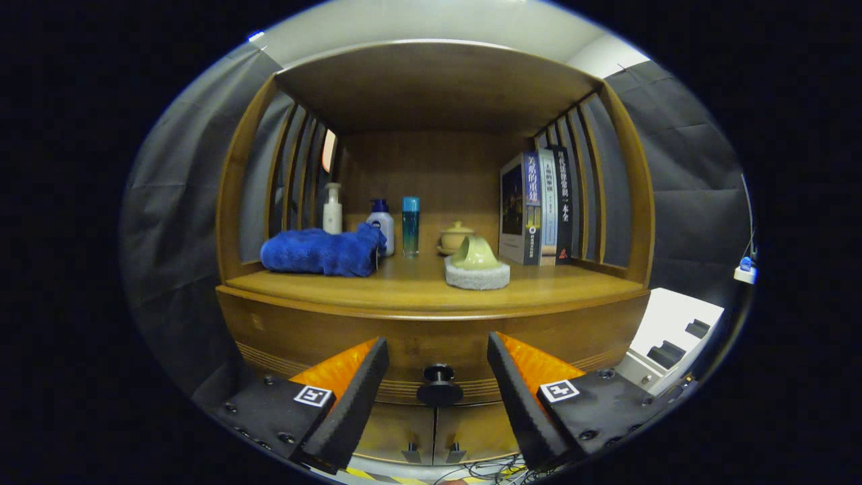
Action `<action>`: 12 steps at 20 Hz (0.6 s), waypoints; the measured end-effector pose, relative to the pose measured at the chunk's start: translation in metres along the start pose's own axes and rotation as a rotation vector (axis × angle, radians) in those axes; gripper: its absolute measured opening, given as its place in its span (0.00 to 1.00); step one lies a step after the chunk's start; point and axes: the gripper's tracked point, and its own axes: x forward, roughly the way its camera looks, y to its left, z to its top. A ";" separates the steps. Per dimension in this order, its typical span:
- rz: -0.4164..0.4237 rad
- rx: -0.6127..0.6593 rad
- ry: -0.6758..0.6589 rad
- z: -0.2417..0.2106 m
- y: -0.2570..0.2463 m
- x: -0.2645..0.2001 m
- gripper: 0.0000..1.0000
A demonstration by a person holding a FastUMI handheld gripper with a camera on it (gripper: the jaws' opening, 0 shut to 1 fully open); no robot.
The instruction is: Pull open the drawer, take out the items inside it, and place them on the countertop above the cabinet.
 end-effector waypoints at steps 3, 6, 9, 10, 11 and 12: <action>0.018 0.028 -0.039 0.031 0.005 -0.040 0.97; 0.027 0.039 -0.067 0.061 0.005 -0.081 0.96; 0.035 0.026 -0.083 0.082 0.004 -0.124 0.96; 0.036 0.018 -0.084 0.087 0.004 -0.138 0.96; 0.043 0.013 -0.089 0.092 0.004 -0.152 0.96; 0.047 0.011 -0.092 0.096 0.005 -0.167 0.96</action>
